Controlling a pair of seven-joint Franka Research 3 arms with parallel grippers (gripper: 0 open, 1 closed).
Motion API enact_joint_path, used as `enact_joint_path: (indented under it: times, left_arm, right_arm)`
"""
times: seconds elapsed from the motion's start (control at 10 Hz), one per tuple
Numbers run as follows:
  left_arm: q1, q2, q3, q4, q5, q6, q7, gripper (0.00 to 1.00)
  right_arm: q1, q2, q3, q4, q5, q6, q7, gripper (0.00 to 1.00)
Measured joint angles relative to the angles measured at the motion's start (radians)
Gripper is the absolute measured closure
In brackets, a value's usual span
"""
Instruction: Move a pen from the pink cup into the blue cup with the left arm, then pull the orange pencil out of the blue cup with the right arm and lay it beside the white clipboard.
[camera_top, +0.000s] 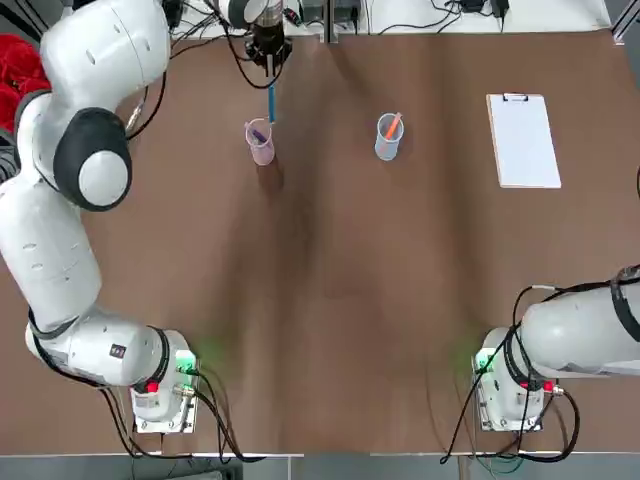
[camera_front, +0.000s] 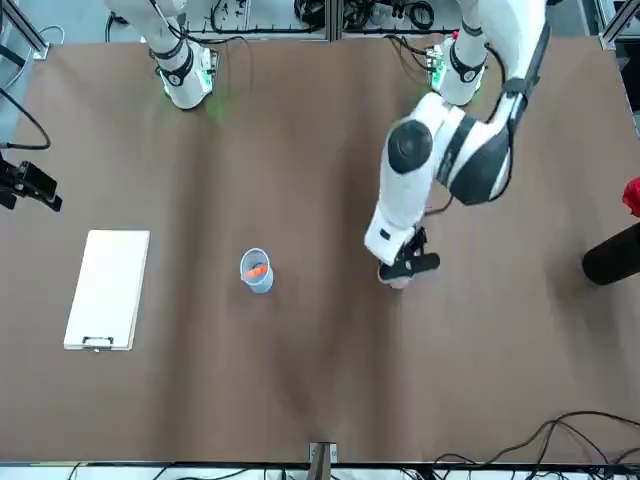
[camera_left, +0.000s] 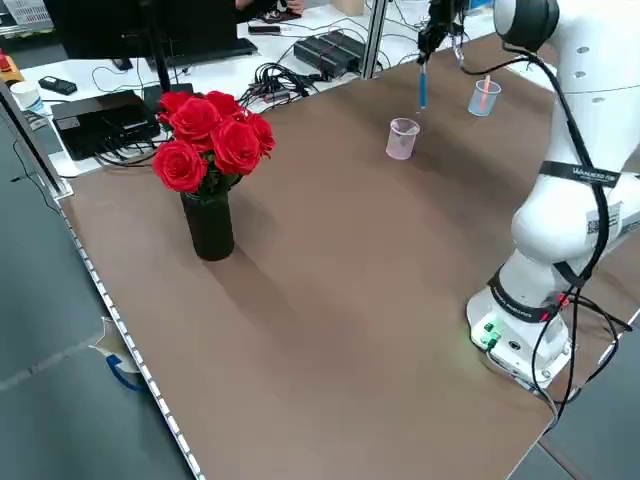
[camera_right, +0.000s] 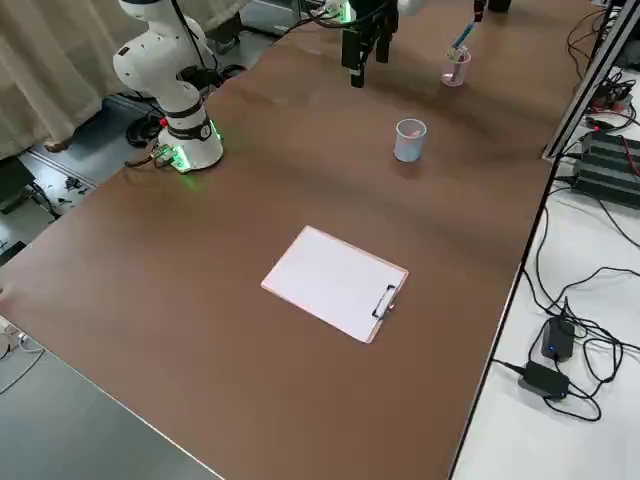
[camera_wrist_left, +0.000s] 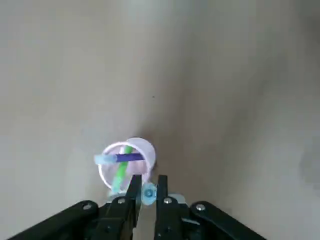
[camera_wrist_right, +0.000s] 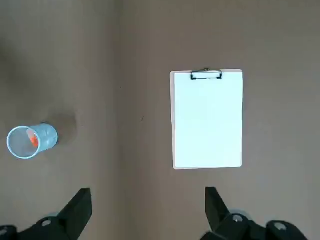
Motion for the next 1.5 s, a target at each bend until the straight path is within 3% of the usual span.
enact_joint_path:
  times: [0.3,0.6,0.7,1.1,1.5]
  left_arm:
    - [-0.090,-0.002,0.009,0.084,-0.052,0.046,-0.133,0.84]
    - [-0.260,0.063,0.117,0.102,-0.057,0.246,-0.340,0.84]
    - [-0.290,0.094,0.126,0.105,-0.061,0.323,-0.399,0.84]
    - [-0.362,0.195,0.157,0.135,-0.068,0.522,-0.541,0.84]
    - [-0.420,0.248,0.190,0.142,-0.069,0.593,-0.572,0.84]
  right_arm:
    - [0.000,0.000,0.000,0.000,0.000,0.000,0.000,0.00]
    - [0.000,0.000,0.001,0.000,0.000,0.000,0.000,0.00]
    - [0.000,0.000,0.001,0.000,0.000,0.000,0.000,0.00]
    - [0.000,0.000,0.001,-0.001,-0.001,-0.001,0.000,0.00]
    - [0.000,0.000,0.001,-0.001,-0.001,-0.002,0.000,0.00]
